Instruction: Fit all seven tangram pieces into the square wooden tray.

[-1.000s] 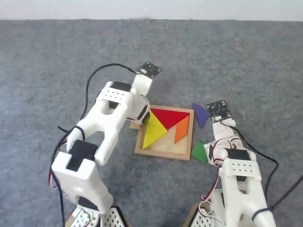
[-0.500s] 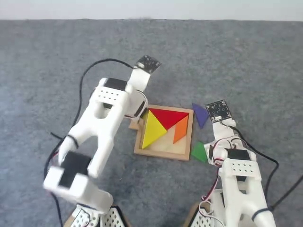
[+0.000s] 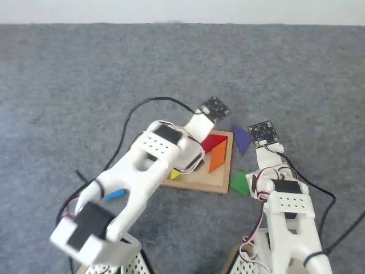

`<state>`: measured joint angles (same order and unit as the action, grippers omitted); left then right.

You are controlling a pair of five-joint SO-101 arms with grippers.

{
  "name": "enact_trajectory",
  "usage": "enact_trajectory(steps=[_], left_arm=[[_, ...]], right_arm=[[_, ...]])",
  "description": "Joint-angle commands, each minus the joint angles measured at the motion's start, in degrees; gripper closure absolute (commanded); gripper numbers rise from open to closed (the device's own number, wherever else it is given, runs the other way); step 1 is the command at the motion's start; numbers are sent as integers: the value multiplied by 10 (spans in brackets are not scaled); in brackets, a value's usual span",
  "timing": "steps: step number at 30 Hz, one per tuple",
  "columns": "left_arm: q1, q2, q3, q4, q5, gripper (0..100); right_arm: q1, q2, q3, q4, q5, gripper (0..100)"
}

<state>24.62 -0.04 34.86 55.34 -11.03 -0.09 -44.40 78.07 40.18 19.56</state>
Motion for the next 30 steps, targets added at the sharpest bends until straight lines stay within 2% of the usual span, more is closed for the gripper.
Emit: enact_trajectory(steps=[1, 10, 16, 23, 26, 30], left_arm=[[-4, 37, -2, -33, 6, 823], [-78, 8, 7, -25, -20, 824], [-89, -7, 9, -24, -35, 824], [-98, -175, 21, 42, -33, 821], [-135, -234, 34, 56, -11, 819], [-196, -230, 42, 53, 47, 818]], right_arm=[[-5, -10, -4, -5, 7, 991], [-5, -10, -4, -5, 7, 991], [-5, -10, -4, -5, 7, 991], [-5, -10, -4, -5, 7, 991], [-5, -10, -4, -5, 7, 991], [-5, -10, -4, -5, 7, 991]])
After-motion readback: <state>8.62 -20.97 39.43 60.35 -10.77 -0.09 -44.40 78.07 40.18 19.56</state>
